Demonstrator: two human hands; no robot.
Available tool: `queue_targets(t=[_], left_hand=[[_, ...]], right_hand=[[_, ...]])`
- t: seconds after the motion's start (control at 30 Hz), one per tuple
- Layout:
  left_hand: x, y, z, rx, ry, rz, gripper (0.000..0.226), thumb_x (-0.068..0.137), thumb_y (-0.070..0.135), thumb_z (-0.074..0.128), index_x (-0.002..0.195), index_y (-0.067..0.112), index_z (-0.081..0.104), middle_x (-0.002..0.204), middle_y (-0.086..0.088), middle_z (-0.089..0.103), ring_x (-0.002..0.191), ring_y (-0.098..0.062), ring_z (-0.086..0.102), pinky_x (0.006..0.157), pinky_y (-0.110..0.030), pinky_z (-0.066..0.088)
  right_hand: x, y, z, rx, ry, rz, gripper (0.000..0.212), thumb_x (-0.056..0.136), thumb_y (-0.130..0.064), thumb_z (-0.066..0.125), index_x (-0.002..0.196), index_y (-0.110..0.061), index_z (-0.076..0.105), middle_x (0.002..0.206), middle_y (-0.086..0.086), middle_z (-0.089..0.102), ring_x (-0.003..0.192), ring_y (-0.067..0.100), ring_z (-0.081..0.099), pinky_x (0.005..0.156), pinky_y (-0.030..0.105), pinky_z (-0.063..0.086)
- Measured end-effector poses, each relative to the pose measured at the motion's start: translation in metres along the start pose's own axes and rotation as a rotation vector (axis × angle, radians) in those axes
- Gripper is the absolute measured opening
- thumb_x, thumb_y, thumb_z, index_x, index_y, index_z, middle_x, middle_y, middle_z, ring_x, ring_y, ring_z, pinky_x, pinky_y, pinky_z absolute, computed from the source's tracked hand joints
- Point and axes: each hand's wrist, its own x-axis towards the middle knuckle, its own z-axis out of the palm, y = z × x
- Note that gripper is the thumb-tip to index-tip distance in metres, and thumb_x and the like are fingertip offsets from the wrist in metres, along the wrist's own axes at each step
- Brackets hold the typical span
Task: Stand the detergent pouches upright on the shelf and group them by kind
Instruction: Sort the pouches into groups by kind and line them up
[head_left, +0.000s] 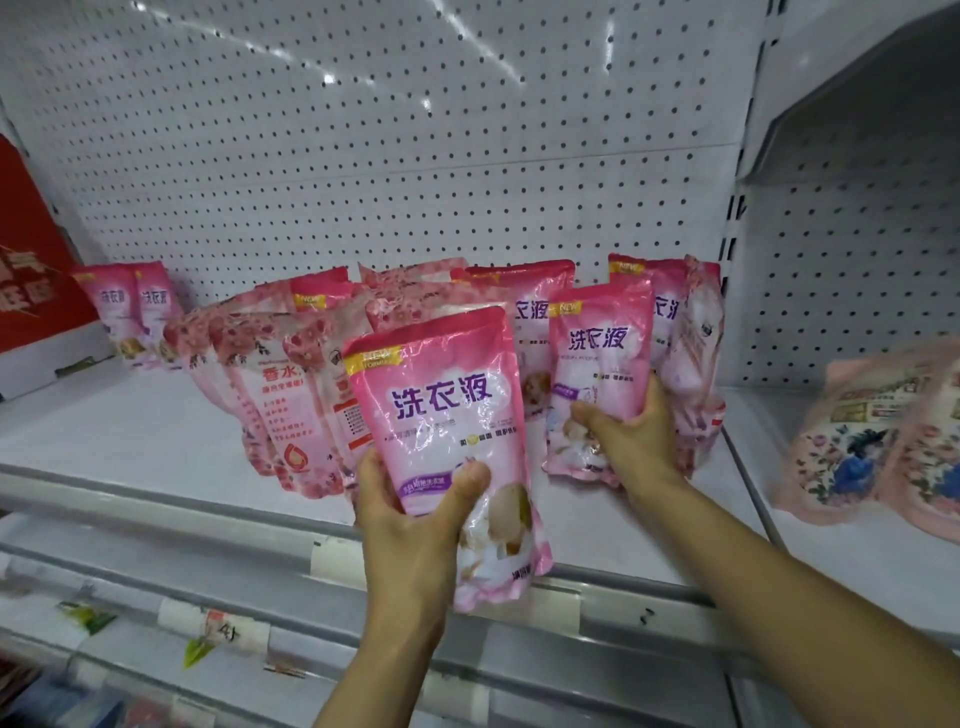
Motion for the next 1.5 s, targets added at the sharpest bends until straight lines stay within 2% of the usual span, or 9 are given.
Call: queue_targets(t=[0.07, 0.2, 0.37, 0.6, 0.8, 1.0, 1.17, 1.3, 1.5], left_hand=[[-0.007, 0.001, -0.002, -0.005, 0.01, 0.017, 0.054, 0.074, 0.01, 0.083, 0.118, 0.023, 0.055, 0.105, -0.001, 0.073, 0.089, -0.018, 0.074, 0.075, -0.033, 0.06], [-0.032, 0.01, -0.008, -0.032, 0.01, 0.016, 0.05, 0.074, 0.008, 0.082, 0.115, 0.022, 0.058, 0.099, 0.005, 0.076, 0.086, -0.015, 0.075, 0.069, -0.024, 0.06], [-0.076, 0.022, -0.012, -0.049, 0.041, 0.006, 0.05, 0.076, 0.01, 0.081, 0.117, 0.023, 0.057, 0.1, 0.004, 0.076, 0.088, -0.017, 0.075, 0.075, -0.032, 0.06], [-0.156, 0.04, -0.023, -0.043, 0.098, 0.0, 0.051, 0.074, 0.011, 0.081, 0.117, 0.023, 0.057, 0.097, 0.005, 0.077, 0.086, -0.016, 0.075, 0.069, -0.027, 0.06], [-0.206, 0.054, -0.059, 0.021, 0.176, -0.024, 0.049, 0.075, 0.013, 0.082, 0.117, 0.019, 0.056, 0.095, 0.005, 0.077, 0.084, -0.016, 0.075, 0.075, -0.037, 0.06], [-0.215, 0.066, -0.113, 0.055, 0.259, 0.002, 0.047, 0.076, 0.013, 0.082, 0.11, 0.032, 0.056, 0.096, 0.01, 0.076, 0.086, -0.011, 0.074, 0.07, -0.026, 0.057], [-0.194, 0.072, -0.174, 0.061, 0.307, 0.008, 0.056, 0.076, 0.012, 0.083, 0.123, 0.02, 0.055, 0.102, 0.005, 0.076, 0.09, -0.014, 0.074, 0.079, -0.035, 0.06], [-0.163, 0.076, -0.241, 0.093, 0.31, 0.02, 0.054, 0.076, 0.013, 0.083, 0.122, 0.021, 0.055, 0.101, 0.006, 0.076, 0.089, -0.012, 0.074, 0.076, -0.031, 0.059], [-0.106, 0.082, -0.35, 0.139, 0.314, 0.021, 0.05, 0.076, 0.014, 0.082, 0.119, 0.023, 0.057, 0.1, 0.007, 0.076, 0.088, -0.015, 0.075, 0.072, -0.031, 0.059]], right_hand=[[-0.016, -0.011, -0.015, -0.016, -0.017, -0.031, 0.06, 0.075, -0.011, 0.081, 0.121, -0.029, 0.048, 0.101, -0.015, 0.064, 0.08, -0.009, 0.064, 0.067, 0.015, 0.055], [-0.052, -0.039, -0.047, 0.011, -0.098, -0.088, 0.056, 0.076, -0.006, 0.08, 0.115, -0.032, 0.048, 0.098, -0.018, 0.063, 0.074, -0.011, 0.066, 0.059, 0.01, 0.052], [-0.103, -0.056, -0.086, 0.043, -0.203, -0.138, 0.052, 0.073, -0.003, 0.081, 0.113, -0.025, 0.057, 0.104, -0.002, 0.073, 0.086, 0.011, 0.073, 0.068, 0.027, 0.06], [-0.171, -0.064, -0.121, 0.064, -0.343, -0.112, 0.052, 0.073, 0.0, 0.081, 0.116, -0.017, 0.057, 0.108, 0.003, 0.072, 0.093, 0.019, 0.072, 0.077, 0.041, 0.061], [-0.226, -0.072, -0.116, 0.093, -0.439, -0.055, 0.049, 0.073, -0.007, 0.081, 0.111, -0.026, 0.058, 0.104, -0.004, 0.072, 0.088, 0.015, 0.073, 0.068, 0.035, 0.062], [-0.262, -0.078, -0.075, 0.124, -0.532, -0.06, 0.048, 0.073, -0.009, 0.082, 0.105, -0.035, 0.058, 0.102, -0.006, 0.073, 0.086, 0.012, 0.073, 0.066, 0.035, 0.061], [-0.286, -0.081, -0.007, 0.161, -0.588, -0.057, 0.052, 0.072, -0.009, 0.083, 0.111, -0.033, 0.058, 0.105, -0.005, 0.072, 0.087, 0.012, 0.073, 0.065, 0.03, 0.06], [-0.308, -0.084, 0.066, 0.226, -0.603, -0.059, 0.051, 0.073, -0.004, 0.081, 0.108, -0.033, 0.058, 0.101, -0.007, 0.072, 0.083, 0.008, 0.073, 0.06, 0.02, 0.056], [-0.335, -0.086, 0.178, 0.294, -0.574, -0.01, 0.048, 0.074, 0.0, 0.079, 0.112, -0.023, 0.059, 0.098, -0.006, 0.073, 0.08, 0.008, 0.073, 0.06, 0.021, 0.058]])
